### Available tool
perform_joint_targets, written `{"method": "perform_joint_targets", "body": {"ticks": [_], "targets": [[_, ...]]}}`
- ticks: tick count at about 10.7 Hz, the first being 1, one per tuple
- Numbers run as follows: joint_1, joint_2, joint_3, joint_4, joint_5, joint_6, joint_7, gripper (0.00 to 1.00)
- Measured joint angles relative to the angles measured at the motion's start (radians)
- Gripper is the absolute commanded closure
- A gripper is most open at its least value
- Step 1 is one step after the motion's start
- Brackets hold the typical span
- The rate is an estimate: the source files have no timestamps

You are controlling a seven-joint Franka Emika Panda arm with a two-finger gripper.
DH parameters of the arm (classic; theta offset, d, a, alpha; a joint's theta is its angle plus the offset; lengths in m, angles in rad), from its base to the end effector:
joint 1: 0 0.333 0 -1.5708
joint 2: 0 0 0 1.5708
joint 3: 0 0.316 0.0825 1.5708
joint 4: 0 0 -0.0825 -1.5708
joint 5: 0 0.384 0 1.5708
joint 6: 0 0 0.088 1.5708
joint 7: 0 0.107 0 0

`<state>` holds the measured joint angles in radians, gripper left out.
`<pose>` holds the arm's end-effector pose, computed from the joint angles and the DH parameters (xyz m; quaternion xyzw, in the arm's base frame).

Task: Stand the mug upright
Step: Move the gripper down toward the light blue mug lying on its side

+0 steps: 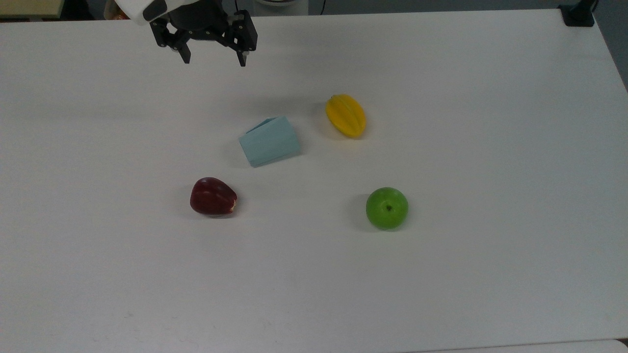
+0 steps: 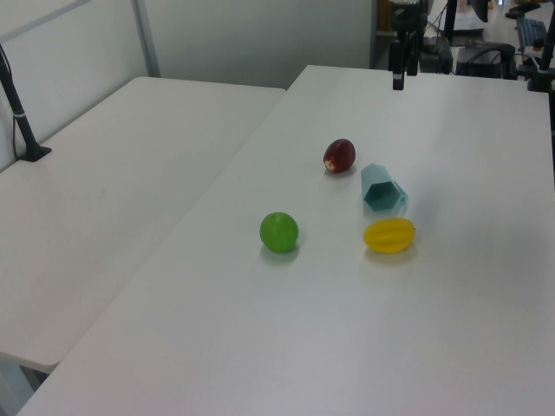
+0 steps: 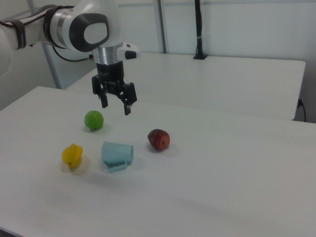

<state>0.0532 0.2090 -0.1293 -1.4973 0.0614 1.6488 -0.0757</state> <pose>0.6185 -0.0336 0.5440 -0.9995 0.0024 0.0265 0.0192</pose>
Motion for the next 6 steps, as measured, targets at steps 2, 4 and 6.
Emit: {"method": "perform_joint_targets", "body": {"ticks": [2, 4, 6], "targets": [[0.032, 0.026, 0.001, -0.003, -0.013, 0.046, -0.021, 0.00], [0.082, 0.058, 0.001, -0.013, -0.125, 0.105, -0.021, 0.00], [0.122, 0.095, 0.001, -0.029, -0.235, 0.140, -0.021, 0.00]]}}
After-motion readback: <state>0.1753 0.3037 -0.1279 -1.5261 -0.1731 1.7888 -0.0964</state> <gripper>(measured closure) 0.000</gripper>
